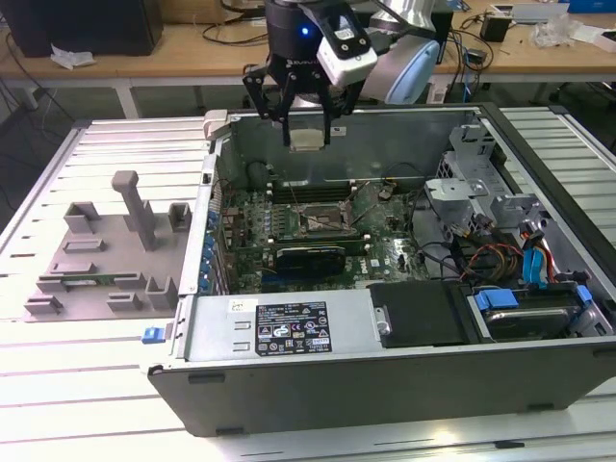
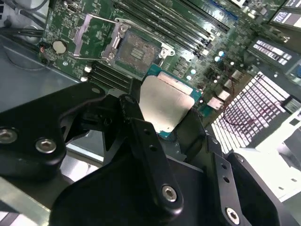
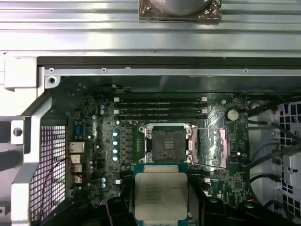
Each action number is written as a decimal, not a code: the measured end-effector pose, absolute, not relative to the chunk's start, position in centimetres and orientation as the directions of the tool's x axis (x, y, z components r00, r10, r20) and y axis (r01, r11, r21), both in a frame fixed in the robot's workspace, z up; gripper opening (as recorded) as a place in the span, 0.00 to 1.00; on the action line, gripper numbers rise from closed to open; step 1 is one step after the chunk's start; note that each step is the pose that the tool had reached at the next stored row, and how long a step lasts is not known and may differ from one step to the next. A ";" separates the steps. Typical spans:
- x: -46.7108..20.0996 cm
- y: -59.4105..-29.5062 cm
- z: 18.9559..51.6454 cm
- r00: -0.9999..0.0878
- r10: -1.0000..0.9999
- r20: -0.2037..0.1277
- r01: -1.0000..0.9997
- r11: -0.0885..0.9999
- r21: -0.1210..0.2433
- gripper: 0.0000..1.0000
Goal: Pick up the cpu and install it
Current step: 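Pick up the cpu and move it towards the insertion slot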
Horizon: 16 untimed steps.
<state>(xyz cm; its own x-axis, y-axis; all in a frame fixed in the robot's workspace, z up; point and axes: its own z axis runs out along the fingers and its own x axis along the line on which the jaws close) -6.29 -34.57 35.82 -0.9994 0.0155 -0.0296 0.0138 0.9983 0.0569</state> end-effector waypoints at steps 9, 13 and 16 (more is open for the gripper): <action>-6.2 -34.6 34.2 -0.999 0.016 -0.030 0.014 0.998 0.057 0.55; -6.2 -34.6 33.8 -0.999 0.016 -0.030 0.014 0.998 0.057 0.55; -6.1 -34.6 33.3 -0.999 0.015 -0.030 0.014 0.998 0.057 0.55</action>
